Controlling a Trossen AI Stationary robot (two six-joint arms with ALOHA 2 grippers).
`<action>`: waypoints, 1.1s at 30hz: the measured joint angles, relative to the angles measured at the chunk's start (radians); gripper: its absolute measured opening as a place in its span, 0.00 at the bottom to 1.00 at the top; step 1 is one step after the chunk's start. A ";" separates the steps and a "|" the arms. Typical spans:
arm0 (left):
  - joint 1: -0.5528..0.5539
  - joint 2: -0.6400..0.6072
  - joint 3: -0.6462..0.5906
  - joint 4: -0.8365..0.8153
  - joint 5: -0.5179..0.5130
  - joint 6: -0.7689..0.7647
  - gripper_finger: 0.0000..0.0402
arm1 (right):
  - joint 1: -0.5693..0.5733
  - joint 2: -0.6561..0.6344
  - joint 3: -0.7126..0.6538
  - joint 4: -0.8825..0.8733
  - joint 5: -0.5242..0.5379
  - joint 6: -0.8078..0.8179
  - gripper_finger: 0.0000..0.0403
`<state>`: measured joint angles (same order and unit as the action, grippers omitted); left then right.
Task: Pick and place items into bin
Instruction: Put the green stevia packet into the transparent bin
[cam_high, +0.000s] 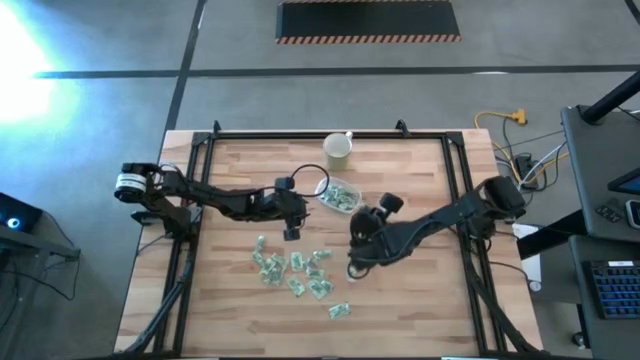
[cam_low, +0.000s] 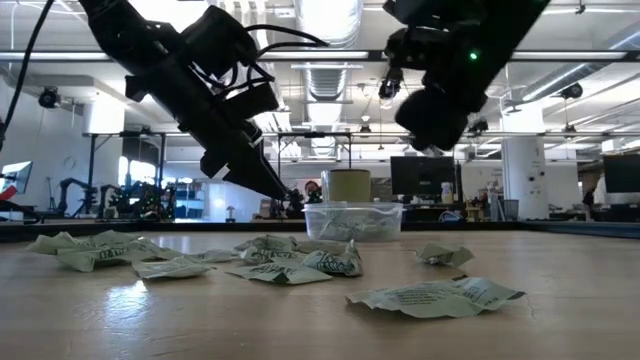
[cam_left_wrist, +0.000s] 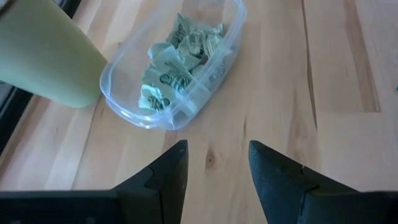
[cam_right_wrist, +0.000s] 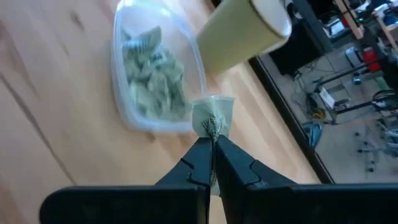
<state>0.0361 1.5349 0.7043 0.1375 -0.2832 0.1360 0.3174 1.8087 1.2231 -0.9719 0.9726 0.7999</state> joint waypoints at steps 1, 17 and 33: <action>0.000 0.000 -0.002 0.001 0.000 0.000 0.38 | -0.010 -0.014 -0.002 0.021 -0.001 -0.026 0.02; -0.035 -0.047 -0.037 -0.051 -0.006 -0.008 0.38 | -0.253 -0.292 -0.392 0.910 -0.369 -0.545 0.02; -0.090 -0.221 -0.075 -0.127 -0.010 -0.110 0.38 | -0.445 -0.314 -0.576 1.256 -0.668 -0.611 0.05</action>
<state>-0.0541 1.3141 0.6296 0.0105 -0.2928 0.0256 -0.1275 1.4944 0.6472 0.2836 0.3050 0.1889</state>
